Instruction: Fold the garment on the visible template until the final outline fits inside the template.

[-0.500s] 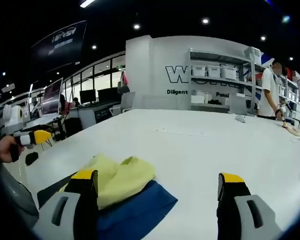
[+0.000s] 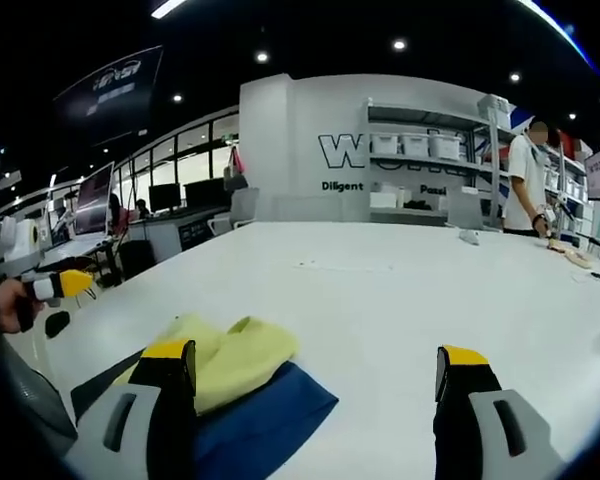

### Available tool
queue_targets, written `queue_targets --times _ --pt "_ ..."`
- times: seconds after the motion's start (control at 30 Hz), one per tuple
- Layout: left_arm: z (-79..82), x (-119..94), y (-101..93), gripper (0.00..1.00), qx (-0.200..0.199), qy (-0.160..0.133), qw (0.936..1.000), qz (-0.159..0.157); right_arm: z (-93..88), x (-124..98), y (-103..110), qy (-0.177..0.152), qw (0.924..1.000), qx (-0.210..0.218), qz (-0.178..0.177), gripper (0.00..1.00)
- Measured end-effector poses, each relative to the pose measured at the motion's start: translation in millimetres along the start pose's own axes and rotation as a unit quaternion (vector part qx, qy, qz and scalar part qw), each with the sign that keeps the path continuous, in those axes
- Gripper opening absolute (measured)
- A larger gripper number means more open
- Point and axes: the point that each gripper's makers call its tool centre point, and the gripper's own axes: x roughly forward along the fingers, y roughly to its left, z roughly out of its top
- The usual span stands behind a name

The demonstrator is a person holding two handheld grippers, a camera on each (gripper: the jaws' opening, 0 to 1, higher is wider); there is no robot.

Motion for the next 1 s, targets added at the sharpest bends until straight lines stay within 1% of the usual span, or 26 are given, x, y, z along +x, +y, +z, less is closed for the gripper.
queue_targets --times 0.17,0.33,0.53,0.7,0.87,0.9,0.93,1.0 --pt "0.2 2.4 0.0 0.99 -0.014 -0.003 0.9999 -0.007 0.4 1.4 1.6 0.003 0.9999 -0.014 0.001 0.99" --pt "0.0 3.8 -1.1 0.99 -0.015 -0.002 0.9998 -0.012 5.6 -1.4 0.9 -0.005 0.9999 -0.016 -0.001 0.99" --pt "0.9 4.7 -3.0 0.99 -0.013 0.000 0.9997 -0.019 6.6 -0.4 1.0 -0.003 0.9998 -0.017 0.000 0.99" --pt "5.0 7.8 -6.0 0.98 0.001 -0.002 0.9997 -0.025 10.2 -1.1 -0.8 -0.008 0.9998 -0.019 -0.002 0.99" --pt "4.0 6.6 -14.0 0.98 0.006 0.001 0.9993 -0.037 7.6 0.0 -2.5 -0.003 0.9999 -0.011 0.000 0.99" --pt "5.1 6.1 -15.6 0.98 0.010 0.000 0.9992 -0.040 8.5 -1.1 -1.4 -0.005 1.0000 -0.005 0.003 0.99" --pt "6.8 5.5 -16.5 0.97 0.018 -0.002 0.9990 -0.041 9.0 -1.5 -1.4 -0.006 1.0000 -0.006 0.003 0.99" --pt "7.1 4.7 -17.9 0.96 0.023 -0.001 0.9988 -0.043 9.2 -1.7 -1.5 -0.006 0.9999 -0.008 0.004 0.99"
